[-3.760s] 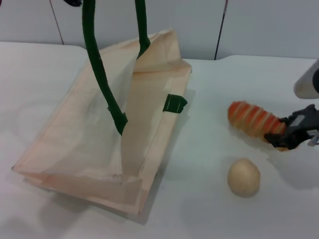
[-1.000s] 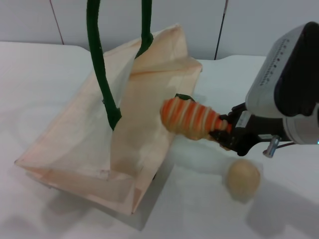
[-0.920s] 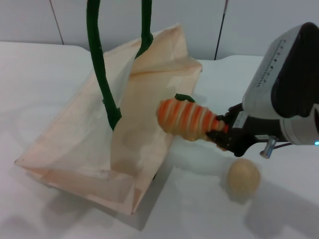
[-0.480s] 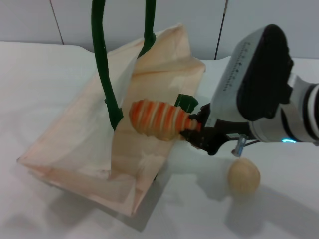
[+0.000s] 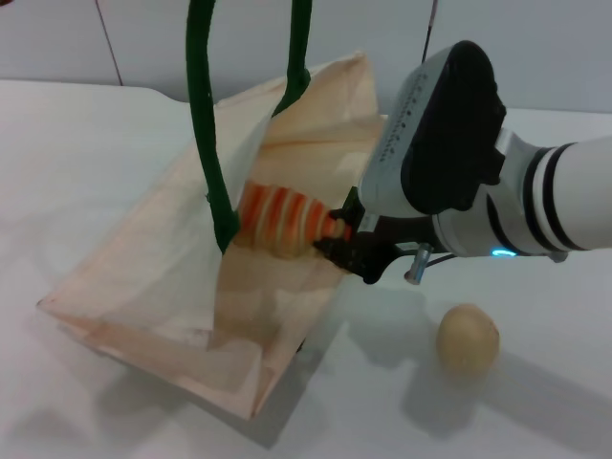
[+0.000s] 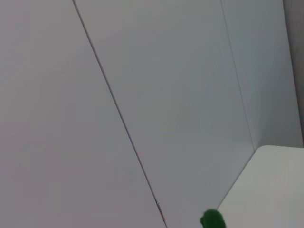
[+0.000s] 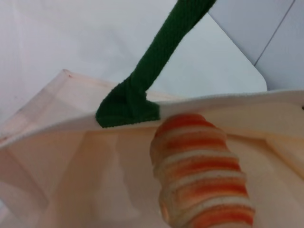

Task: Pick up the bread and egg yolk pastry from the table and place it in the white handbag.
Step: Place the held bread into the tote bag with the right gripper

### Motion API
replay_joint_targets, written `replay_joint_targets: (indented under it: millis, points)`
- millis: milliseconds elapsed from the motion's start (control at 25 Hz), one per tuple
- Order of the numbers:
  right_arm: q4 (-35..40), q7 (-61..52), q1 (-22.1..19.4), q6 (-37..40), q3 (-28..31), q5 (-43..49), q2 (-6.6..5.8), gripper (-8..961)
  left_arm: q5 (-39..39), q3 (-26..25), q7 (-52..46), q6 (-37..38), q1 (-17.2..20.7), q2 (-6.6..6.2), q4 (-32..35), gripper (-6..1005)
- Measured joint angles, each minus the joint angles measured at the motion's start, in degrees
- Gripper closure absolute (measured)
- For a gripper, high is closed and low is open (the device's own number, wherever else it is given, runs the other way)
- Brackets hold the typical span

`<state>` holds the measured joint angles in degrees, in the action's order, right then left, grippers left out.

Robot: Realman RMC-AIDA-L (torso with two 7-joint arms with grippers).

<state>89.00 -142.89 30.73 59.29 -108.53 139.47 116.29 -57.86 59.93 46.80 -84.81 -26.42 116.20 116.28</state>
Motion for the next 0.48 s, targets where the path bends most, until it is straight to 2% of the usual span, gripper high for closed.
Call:
replay_joint_targets:
  millis: [480]
  points:
    - [-5.5,-0.1,4.9,-5.9,-3.9,-2.7,0.12,683,0.4,0.8,-0.1,0.1,-0.6,0.04,-0.1,877]
